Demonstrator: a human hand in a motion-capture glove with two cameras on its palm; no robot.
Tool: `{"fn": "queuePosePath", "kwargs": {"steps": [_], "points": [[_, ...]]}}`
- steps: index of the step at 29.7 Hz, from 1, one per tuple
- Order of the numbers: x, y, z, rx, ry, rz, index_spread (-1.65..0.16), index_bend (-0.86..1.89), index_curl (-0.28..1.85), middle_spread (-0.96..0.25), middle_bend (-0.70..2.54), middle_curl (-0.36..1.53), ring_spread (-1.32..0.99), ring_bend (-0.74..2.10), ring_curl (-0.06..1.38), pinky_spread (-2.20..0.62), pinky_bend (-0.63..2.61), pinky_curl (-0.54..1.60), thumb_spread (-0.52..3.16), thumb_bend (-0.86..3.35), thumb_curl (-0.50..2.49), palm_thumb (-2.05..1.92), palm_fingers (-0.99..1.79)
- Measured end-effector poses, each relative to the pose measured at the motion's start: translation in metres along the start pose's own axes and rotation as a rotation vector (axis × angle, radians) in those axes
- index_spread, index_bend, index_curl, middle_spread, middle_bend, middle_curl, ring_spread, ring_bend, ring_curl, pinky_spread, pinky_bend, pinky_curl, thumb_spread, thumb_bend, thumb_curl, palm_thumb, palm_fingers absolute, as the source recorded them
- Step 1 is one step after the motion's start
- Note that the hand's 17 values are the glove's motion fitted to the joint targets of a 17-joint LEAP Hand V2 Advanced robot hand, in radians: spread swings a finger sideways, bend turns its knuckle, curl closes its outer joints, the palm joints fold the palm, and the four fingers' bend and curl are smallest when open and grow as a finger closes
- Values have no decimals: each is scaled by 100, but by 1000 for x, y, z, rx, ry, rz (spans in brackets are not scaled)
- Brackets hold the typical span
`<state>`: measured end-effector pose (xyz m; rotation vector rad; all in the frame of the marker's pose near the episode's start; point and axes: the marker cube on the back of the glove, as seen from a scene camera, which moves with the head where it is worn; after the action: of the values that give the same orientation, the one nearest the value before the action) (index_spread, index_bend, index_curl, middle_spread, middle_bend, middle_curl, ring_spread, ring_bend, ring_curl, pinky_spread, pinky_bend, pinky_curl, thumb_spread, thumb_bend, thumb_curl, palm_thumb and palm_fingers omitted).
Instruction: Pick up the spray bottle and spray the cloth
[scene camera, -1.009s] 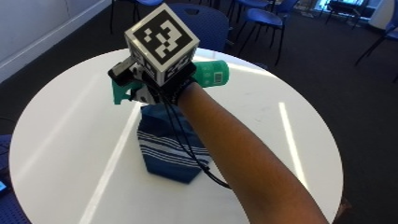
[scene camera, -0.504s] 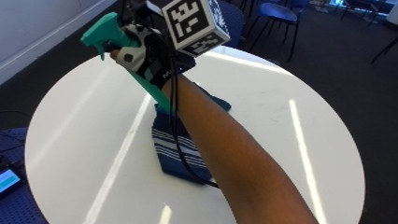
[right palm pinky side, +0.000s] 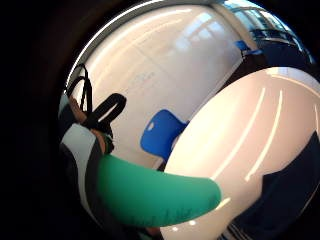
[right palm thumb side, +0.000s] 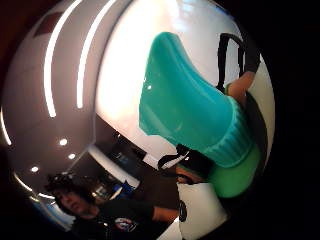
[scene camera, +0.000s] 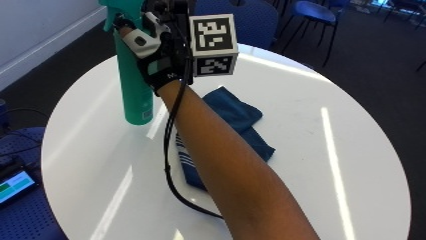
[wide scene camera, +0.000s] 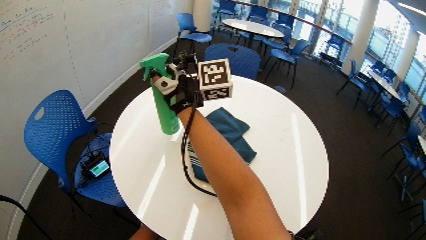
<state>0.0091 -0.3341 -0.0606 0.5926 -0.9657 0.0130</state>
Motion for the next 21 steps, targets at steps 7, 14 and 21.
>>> {"fn": "queuePosePath", "kwargs": {"steps": [7,14,21], "points": [[-5,28,28,-46,-95,33,-31,19,52,-11,44,49,-15,58,45,-16,42,38,51,-3,76,83,130],[-3,47,54,-95,-126,19,-31,19,52,-11,44,49,-15,58,44,-17,42,38,51,-3,76,83,131],[1,57,62,-134,-120,-4,-31,19,52,-11,44,49,-15,58,44,-17,42,38,51,-3,76,83,131]]}}
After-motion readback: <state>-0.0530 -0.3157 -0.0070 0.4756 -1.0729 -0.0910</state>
